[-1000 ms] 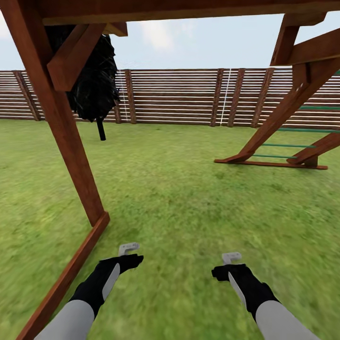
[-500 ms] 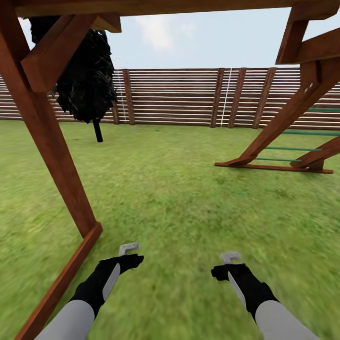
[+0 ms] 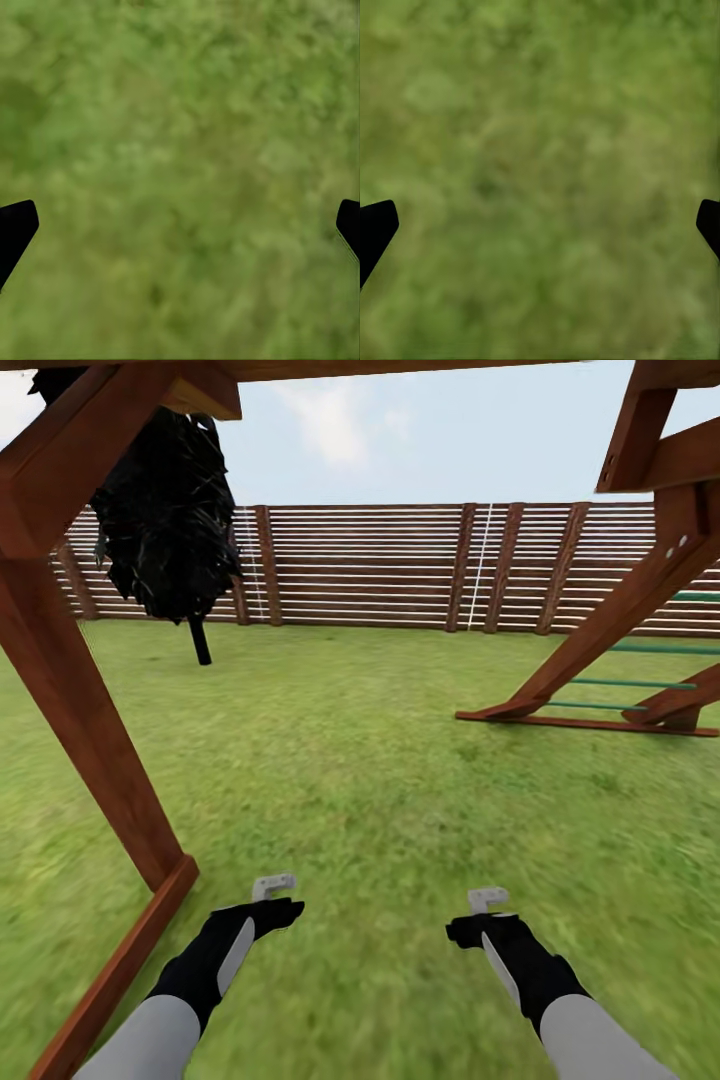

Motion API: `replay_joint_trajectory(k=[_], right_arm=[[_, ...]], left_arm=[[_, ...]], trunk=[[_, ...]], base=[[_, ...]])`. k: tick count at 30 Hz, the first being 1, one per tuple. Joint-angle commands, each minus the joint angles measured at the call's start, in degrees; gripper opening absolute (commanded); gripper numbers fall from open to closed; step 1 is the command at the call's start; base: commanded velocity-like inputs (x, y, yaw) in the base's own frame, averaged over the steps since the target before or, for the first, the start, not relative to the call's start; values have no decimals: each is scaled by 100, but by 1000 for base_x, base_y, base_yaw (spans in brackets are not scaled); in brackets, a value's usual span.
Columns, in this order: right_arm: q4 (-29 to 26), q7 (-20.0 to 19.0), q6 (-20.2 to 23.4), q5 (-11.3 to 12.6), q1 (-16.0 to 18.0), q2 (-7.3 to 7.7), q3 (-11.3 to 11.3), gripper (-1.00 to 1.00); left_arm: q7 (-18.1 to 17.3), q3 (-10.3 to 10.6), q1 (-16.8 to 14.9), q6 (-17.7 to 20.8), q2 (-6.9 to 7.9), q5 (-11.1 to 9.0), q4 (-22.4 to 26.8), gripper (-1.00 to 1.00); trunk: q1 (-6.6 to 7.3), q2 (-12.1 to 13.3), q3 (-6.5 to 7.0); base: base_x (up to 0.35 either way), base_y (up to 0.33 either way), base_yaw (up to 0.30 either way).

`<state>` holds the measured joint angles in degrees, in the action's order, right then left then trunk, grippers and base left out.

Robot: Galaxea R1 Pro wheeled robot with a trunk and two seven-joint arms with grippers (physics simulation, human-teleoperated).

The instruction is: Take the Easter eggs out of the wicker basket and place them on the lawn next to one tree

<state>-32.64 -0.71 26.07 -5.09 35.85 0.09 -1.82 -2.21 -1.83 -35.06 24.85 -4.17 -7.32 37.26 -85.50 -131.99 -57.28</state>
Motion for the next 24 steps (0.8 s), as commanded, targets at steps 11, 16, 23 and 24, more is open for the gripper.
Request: replay_joint_trajectory(k=[11,16,23,24], right_arm=[[-14,-9,38,-53,1,4,-12,100],[-14,-4,39,-53,1,8,-12,100],[-14,7,39,-59,1,8,-12,100],[-14,8,39,-60,1,8,-12,100]], left_arm=[[-9,-22,-1,61,-6,-41,212,100],[-7,-19,-1,72,18,-41,751,100],[-30,-15,1,59,6,-41,972,100],[-28,-13,0,57,1,-41,982,100]], trunk=[[-2,-2,-5],[-2,-2,-5],[-2,-2,-5],[-2,-2,-5]], base=[[315,-73,0],[316,-105,0],[315,-113,0],[315,-100,0]])
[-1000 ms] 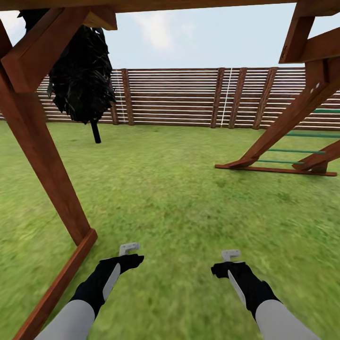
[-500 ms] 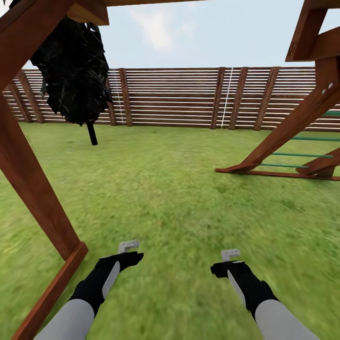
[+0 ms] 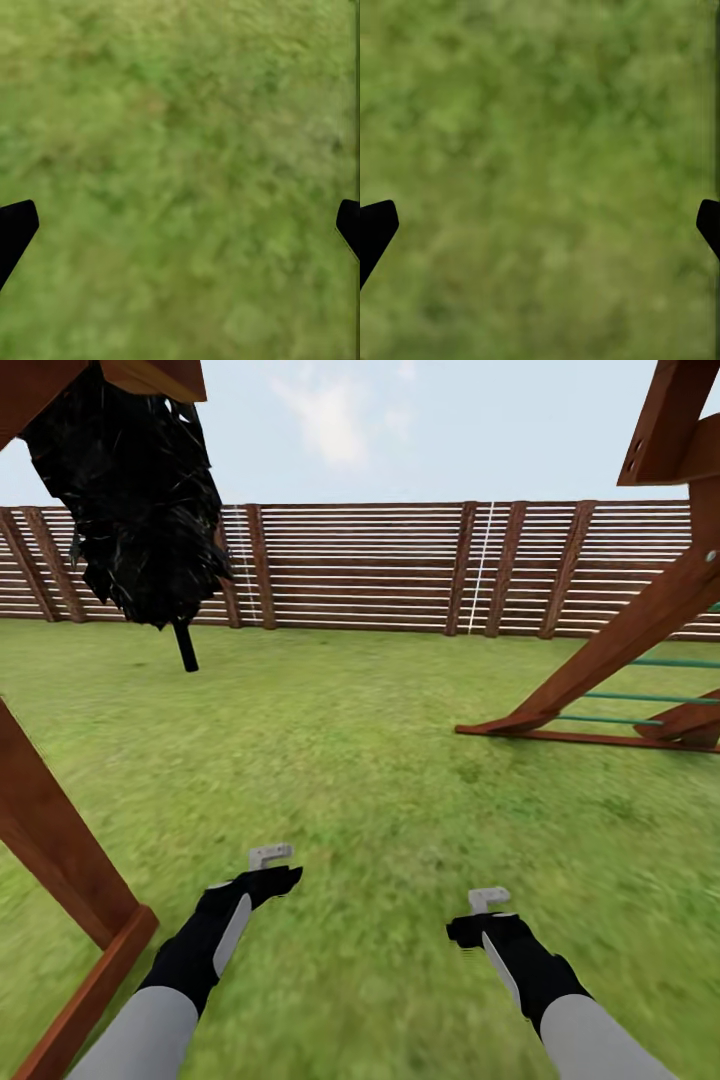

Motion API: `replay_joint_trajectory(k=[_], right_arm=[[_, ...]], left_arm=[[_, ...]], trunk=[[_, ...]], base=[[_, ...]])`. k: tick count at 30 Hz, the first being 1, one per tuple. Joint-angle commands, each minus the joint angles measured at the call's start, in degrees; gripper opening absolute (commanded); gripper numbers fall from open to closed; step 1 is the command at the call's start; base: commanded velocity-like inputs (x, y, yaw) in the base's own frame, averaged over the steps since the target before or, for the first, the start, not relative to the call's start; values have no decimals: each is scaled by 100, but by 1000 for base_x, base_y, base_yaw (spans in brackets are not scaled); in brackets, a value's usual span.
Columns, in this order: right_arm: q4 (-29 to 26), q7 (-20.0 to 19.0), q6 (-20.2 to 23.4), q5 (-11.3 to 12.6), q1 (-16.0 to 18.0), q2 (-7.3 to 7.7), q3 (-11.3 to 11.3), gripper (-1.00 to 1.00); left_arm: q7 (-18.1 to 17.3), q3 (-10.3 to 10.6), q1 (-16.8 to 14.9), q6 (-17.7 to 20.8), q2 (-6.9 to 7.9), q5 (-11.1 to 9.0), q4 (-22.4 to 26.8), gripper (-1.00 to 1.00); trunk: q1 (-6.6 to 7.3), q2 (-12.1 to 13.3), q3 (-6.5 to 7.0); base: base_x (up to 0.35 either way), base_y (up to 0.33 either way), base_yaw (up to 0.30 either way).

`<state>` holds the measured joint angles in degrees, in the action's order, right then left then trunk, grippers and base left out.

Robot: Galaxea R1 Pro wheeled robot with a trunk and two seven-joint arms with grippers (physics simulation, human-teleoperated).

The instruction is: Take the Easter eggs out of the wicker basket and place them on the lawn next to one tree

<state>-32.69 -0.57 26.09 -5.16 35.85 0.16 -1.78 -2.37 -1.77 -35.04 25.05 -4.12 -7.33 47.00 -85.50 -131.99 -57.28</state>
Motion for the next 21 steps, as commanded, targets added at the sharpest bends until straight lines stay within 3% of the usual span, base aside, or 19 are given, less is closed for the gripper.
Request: replay_joint_trajectory(k=[1,8,21], right_arm=[[-10,-6,36,-54,1,2,-15,100],[-9,-21,36,-41,1,24,-8,100],[-1,-8,32,-37,1,29,-15,100]], left_arm=[[-11,-18,-2,37,-6,-41,13,100],[-2,-16,-3,45,-11,-41,7,100],[-9,-7,-2,60,-44,-46,-241,100]], trunk=[[-2,-2,-6],[-2,-2,-6],[-2,-2,-6]], base=[[315,-99,0],[315,-85,48],[316,-32,279]])
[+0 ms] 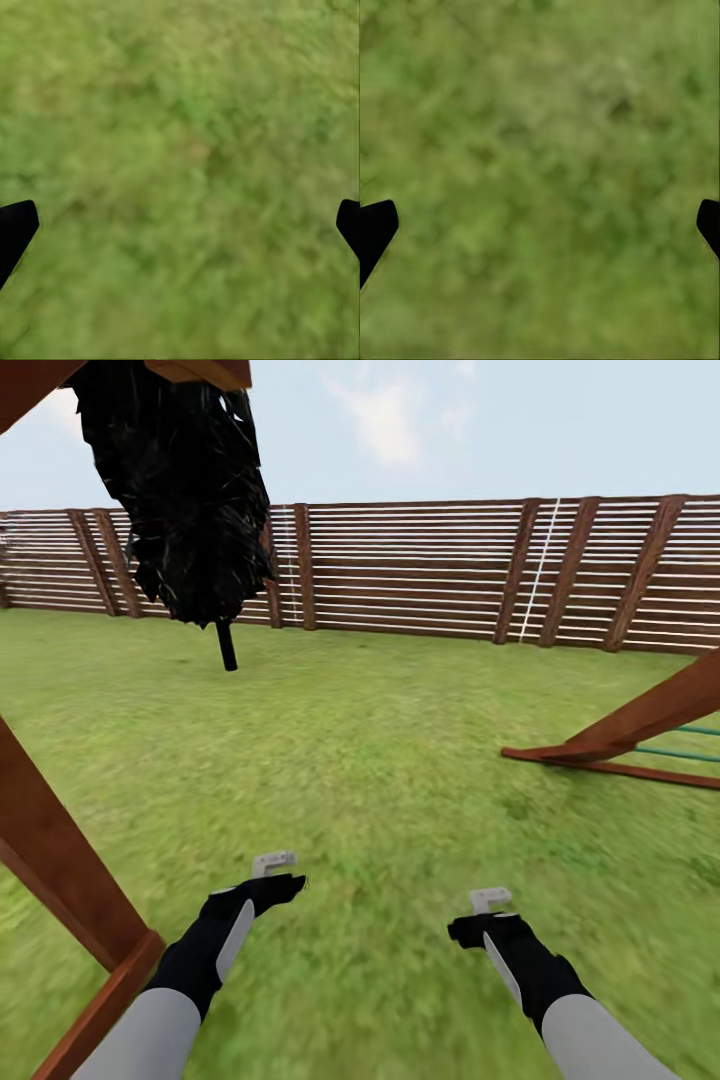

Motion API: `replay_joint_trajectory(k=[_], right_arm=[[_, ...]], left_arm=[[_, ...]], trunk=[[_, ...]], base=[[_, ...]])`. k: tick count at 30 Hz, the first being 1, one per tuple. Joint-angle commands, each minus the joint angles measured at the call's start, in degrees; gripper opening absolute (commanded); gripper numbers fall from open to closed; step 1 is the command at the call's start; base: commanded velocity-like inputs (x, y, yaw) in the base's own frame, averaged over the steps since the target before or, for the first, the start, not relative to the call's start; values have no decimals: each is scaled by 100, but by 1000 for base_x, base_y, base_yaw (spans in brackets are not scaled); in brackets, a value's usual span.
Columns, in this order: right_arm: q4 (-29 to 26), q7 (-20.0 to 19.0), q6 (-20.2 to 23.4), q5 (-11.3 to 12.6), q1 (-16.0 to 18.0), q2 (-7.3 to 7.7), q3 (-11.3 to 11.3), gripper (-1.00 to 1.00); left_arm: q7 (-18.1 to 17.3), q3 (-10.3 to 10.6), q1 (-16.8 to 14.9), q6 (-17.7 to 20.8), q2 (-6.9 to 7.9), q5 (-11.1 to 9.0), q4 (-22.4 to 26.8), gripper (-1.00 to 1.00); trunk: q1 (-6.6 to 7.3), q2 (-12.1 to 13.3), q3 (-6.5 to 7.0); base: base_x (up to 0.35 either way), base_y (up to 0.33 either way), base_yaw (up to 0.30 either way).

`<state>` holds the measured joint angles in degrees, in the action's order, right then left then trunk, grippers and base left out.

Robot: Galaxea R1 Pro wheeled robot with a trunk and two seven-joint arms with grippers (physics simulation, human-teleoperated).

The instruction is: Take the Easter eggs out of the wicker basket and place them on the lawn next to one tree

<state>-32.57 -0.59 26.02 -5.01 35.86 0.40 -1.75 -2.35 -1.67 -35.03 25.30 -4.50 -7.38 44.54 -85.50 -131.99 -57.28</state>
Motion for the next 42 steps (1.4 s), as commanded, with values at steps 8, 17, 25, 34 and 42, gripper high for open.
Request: replay_joint_trajectory(k=[8,17,25,34,42], right_arm=[[-19,-11,35,-53,0,4,-18,100],[-14,-21,37,-45,0,4,-17,100],[-26,-8,35,-61,0,-16,-18,100],[-21,14,34,-62,0,-14,-18,100],[-21,15,34,-64,0,-14,-18,100]], left_arm=[[-11,-20,-3,36,-12,-44,-9,100],[-3,-11,-3,45,-16,-355,-10,100],[-3,-14,-2,45,-15,-376,-16,100],[-3,-11,1,45,-15,-387,-16,100],[-3,-21,-1,45,-11,-388,-11,100]], trunk=[[-2,-2,-5],[-2,-2,-5],[-2,-2,-5],[-2,-2,-5],[-2,-2,-5]], base=[[317,-71,290],[290,-203,52],[274,-233,0],[274,-225,177],[274,-224,289]])
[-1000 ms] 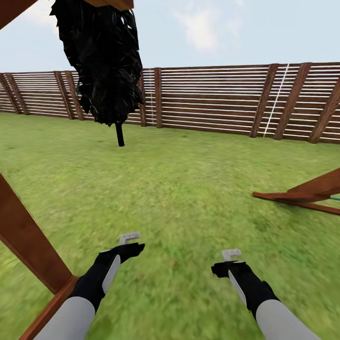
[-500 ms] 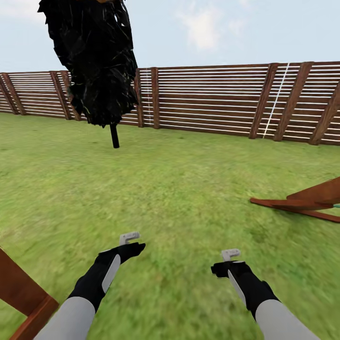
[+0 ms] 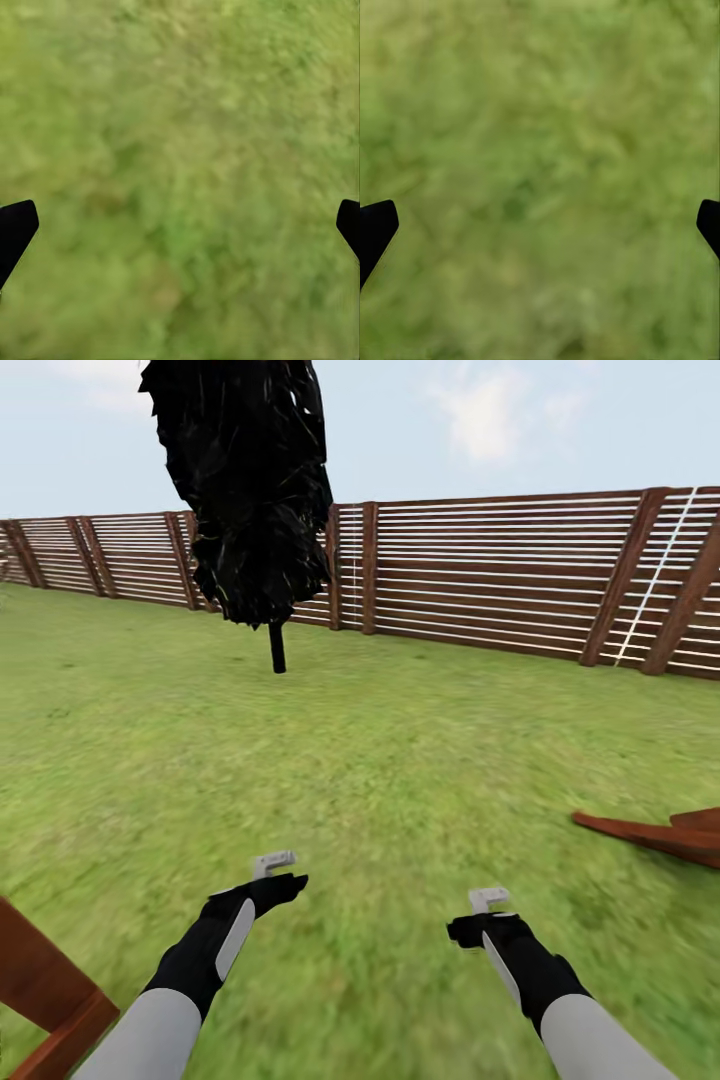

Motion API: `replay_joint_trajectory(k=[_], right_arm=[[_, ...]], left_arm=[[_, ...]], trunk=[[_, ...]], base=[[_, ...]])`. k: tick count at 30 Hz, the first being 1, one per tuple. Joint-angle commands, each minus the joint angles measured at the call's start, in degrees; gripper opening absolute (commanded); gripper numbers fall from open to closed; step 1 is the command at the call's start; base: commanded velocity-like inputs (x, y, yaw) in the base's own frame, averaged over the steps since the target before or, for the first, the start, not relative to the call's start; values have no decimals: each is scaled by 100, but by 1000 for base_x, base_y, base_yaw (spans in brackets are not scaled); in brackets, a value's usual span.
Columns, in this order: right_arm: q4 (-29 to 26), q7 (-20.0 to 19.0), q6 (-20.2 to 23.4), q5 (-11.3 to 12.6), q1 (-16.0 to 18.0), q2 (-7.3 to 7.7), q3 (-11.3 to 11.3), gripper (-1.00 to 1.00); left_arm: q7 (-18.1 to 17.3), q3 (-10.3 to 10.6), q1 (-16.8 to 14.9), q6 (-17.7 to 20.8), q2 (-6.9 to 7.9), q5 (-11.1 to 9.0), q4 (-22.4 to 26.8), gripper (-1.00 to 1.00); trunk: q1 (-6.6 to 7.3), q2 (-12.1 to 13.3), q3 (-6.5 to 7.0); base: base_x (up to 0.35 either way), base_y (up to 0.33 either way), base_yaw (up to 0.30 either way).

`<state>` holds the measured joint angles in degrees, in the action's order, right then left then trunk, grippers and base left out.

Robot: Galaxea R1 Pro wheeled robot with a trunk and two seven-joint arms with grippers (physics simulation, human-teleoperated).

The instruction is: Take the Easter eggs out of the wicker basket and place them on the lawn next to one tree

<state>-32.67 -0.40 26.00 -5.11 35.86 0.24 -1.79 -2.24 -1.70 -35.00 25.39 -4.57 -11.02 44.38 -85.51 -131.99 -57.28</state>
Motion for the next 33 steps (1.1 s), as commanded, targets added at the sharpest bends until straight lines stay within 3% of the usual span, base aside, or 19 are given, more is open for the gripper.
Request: replay_joint_trajectory(k=[1,33], right_arm=[[-10,6,37,-59,0,-4,-14,100],[-3,22,37,-60,0,-15,-5,100]], left_arm=[[-14,-20,-2,36,-8,-24,9,100],[-14,-24,-6,36,7,-126,24,100]], trunk=[[-2,-2,-6],[-2,-2,-6]], base=[[274,-223,291],[274,-221,291]])
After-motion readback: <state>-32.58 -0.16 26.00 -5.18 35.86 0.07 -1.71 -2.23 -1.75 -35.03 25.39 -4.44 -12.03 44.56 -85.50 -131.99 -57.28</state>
